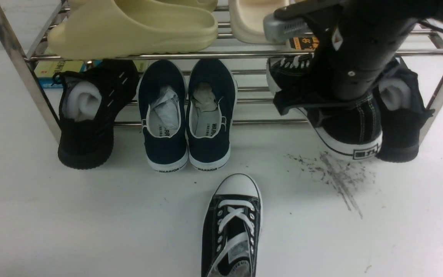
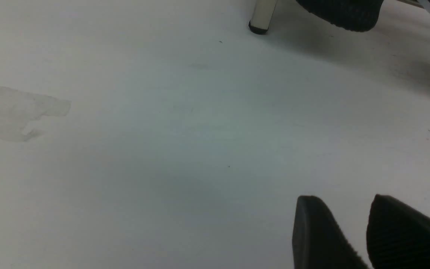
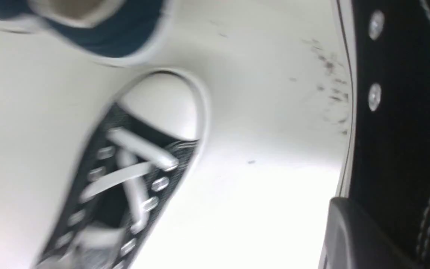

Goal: Take the shoes off the shelf with your hand on the white table.

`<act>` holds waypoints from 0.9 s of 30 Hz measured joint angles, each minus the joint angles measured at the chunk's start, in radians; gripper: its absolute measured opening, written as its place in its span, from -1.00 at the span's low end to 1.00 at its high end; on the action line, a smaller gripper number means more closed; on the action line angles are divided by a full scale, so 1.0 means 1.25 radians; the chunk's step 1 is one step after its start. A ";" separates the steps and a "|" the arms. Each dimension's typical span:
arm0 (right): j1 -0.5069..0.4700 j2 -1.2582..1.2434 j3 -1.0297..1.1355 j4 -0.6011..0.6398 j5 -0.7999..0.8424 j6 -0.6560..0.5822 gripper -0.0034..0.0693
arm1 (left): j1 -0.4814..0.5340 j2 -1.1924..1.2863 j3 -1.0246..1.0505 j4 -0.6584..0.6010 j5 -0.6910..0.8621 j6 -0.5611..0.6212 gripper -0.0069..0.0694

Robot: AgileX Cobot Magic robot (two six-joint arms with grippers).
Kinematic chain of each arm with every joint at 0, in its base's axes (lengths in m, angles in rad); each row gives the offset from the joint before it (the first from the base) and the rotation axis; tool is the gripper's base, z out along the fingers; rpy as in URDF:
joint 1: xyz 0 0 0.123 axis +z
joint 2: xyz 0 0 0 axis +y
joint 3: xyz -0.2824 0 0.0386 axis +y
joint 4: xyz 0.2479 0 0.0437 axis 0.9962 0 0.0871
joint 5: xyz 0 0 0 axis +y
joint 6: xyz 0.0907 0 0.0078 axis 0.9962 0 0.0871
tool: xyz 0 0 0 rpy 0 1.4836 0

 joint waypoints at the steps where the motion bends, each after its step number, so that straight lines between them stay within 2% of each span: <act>1: 0.000 -0.004 0.002 0.004 0.000 0.000 -0.86 | 0.000 0.000 0.000 0.000 0.000 0.000 -0.19; 10: 0.000 -0.176 0.131 0.081 0.000 -0.024 -0.86 | 0.000 0.000 0.000 0.000 0.000 0.000 -0.19; 15: 0.001 -0.323 0.310 0.121 -0.001 -0.024 -0.87 | 0.000 0.000 0.000 0.000 0.000 0.000 -0.19; 22: 0.000 -0.335 0.377 0.071 -0.047 -0.023 -0.87 | 0.000 0.000 0.000 0.000 0.000 0.000 -0.19; 27: 0.000 -0.325 0.377 0.147 -0.055 -0.024 -0.87 | 0.000 0.000 0.000 0.000 0.000 0.000 -0.19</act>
